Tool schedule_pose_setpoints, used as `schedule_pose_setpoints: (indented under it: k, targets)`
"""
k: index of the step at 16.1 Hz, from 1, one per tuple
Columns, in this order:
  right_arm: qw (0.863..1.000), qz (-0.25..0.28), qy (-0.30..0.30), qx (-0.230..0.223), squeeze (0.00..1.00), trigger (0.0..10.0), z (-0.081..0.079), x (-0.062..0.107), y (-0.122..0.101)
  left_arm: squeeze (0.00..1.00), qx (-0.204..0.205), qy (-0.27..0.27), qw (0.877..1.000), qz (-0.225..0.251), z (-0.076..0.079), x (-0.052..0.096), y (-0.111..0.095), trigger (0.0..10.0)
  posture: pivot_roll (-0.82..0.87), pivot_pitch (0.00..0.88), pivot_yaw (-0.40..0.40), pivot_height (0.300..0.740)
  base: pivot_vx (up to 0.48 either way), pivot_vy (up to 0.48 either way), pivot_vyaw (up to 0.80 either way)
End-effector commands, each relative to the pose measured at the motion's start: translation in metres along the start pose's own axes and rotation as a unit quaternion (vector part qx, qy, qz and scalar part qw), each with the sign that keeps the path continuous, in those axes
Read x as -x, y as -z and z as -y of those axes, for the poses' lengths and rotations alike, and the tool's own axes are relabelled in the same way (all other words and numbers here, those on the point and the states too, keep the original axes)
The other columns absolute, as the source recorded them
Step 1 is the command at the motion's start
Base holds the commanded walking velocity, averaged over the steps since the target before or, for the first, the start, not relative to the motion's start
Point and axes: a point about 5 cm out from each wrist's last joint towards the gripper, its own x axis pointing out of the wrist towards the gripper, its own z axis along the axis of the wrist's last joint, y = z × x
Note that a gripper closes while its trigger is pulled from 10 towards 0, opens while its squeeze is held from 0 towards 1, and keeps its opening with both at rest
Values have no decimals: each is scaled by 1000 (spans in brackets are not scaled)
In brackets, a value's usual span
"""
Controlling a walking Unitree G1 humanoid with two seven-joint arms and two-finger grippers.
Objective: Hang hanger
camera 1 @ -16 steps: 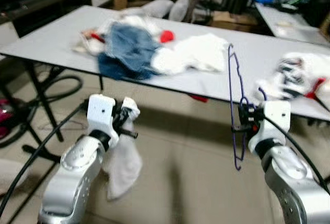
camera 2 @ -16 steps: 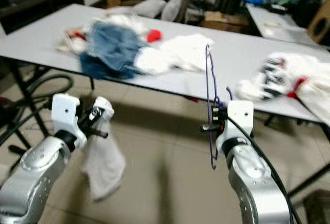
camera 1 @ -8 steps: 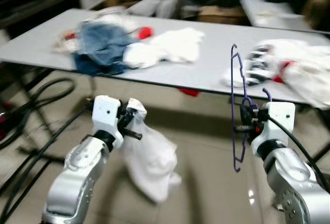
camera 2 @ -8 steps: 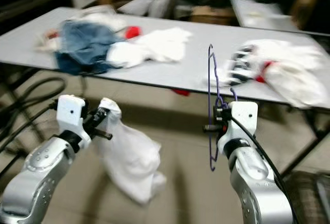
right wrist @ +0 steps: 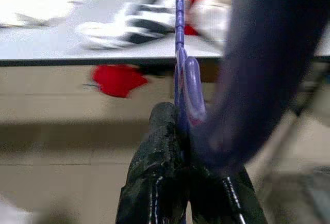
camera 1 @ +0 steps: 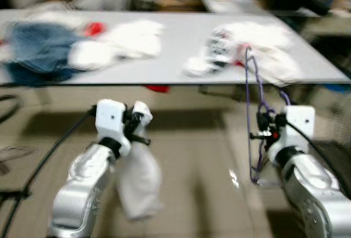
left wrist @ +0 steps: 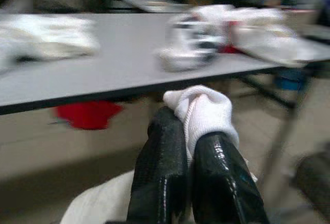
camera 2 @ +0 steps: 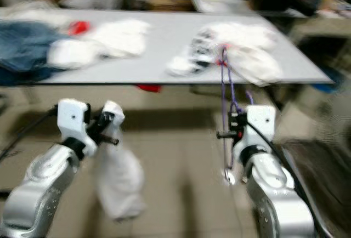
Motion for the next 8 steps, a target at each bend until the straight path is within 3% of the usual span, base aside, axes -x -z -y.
schedule_pose_setpoints:
  k: [1, 4, 8]
  targets:
    - [1000, 0, -3, -1, 0, 10000, -1, 0, -1, 0, -9, -1, 1000, 20, -2, 0, -8, 10000, 13, 0, -35, 740, 0, 0, -800]
    - [1000, 0, -1, 1, 0, 10000, -1, 0, -2, 0, 10, -2, 1000, 19, -3, 1, -8, 10000, 11, 0, -30, 740, 0, 0, -796]
    - [1000, -9, -5, -5, 0, 10000, -3, 0, 2, 0, -5, 5, 1000, 14, -2, -1, -8, 10000, 13, 0, -31, 740, 0, 0, 0]
